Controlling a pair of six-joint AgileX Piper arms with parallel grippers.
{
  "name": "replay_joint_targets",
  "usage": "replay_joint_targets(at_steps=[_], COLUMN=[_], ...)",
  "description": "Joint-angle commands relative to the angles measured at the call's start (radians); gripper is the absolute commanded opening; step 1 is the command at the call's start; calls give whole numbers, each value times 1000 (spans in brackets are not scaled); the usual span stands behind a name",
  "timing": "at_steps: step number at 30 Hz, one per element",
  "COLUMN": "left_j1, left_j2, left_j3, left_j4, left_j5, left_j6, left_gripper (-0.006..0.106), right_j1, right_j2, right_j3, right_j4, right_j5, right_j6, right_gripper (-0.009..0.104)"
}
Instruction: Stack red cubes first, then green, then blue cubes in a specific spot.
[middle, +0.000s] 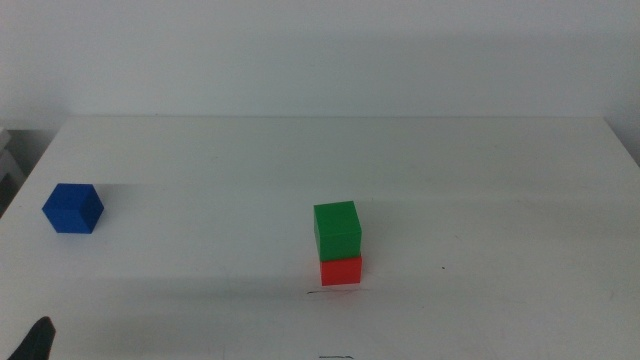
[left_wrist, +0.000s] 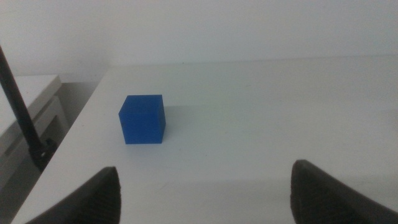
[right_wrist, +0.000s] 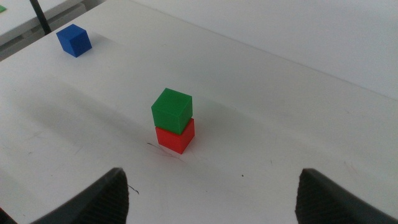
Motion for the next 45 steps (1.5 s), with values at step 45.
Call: replay_joint_targets(at_steps=[45], left_j1=[183], left_j2=[1462], left_j3=[-1415], left_j4=[-32], left_j5=[1006], left_j6=[214], left_gripper=[93], right_j1=[-9], right_j2=[6], right_j3=[-23], right_j4=[-2], right_j5=[-74], right_j6=[-15], right_gripper=[70])
